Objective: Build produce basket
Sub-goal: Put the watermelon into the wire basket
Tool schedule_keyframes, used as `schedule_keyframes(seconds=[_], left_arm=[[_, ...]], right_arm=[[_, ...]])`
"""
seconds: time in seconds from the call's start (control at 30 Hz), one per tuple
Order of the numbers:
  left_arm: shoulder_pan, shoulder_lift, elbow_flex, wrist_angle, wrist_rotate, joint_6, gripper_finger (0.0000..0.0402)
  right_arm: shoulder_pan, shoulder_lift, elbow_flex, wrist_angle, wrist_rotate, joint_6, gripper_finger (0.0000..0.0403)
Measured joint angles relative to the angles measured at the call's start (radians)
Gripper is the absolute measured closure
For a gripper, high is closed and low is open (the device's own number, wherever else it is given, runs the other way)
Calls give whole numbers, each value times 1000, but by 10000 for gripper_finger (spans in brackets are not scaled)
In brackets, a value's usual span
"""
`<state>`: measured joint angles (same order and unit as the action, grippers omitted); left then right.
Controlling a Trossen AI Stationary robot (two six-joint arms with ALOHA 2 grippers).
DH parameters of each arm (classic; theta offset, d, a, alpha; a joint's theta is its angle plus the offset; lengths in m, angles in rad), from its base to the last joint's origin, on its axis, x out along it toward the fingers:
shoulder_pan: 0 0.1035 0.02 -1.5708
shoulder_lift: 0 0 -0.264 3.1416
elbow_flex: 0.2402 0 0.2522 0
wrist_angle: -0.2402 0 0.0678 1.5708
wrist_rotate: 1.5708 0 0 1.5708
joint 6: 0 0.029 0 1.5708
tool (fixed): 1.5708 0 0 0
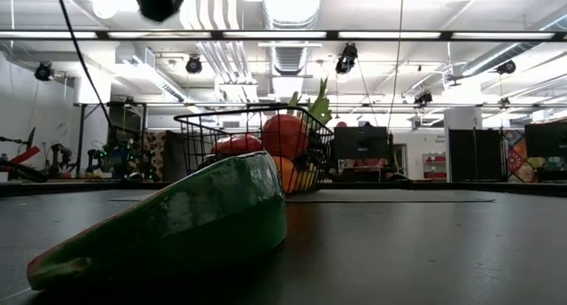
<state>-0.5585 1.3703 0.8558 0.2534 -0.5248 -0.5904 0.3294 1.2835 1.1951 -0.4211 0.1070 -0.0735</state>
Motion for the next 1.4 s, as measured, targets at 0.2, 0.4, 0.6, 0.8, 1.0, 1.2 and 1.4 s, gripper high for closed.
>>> schedule_keyframes(seconds=[0.2, 0.4, 0.6, 0.8, 1.0, 1.2, 1.4], left_arm=[[-6, 178, 201, -447, 209, -320, 224], [-12, 358, 350, -636, 364, -145, 224], [-12, 485, 410, -631, 367, 81, 249], [-8, 512, 410, -593, 367, 171, 335], [4, 512, 389, -552, 377, 182, 396], [10, 514, 359, -493, 380, 189, 401], [17, 514, 313, -450, 381, 188, 400]], right_arm=[[0, -31, -82, 41, -2, -17, 394], [0, -47, -141, 45, -3, -3, 394], [1, -64, -186, 60, -5, 32, 394], [7, -66, -202, 62, -5, 58, 394], [7, -66, -203, 70, -5, 64, 394], [7, -66, -203, 93, -4, 66, 394], [7, -65, -203, 99, -3, 64, 394]])
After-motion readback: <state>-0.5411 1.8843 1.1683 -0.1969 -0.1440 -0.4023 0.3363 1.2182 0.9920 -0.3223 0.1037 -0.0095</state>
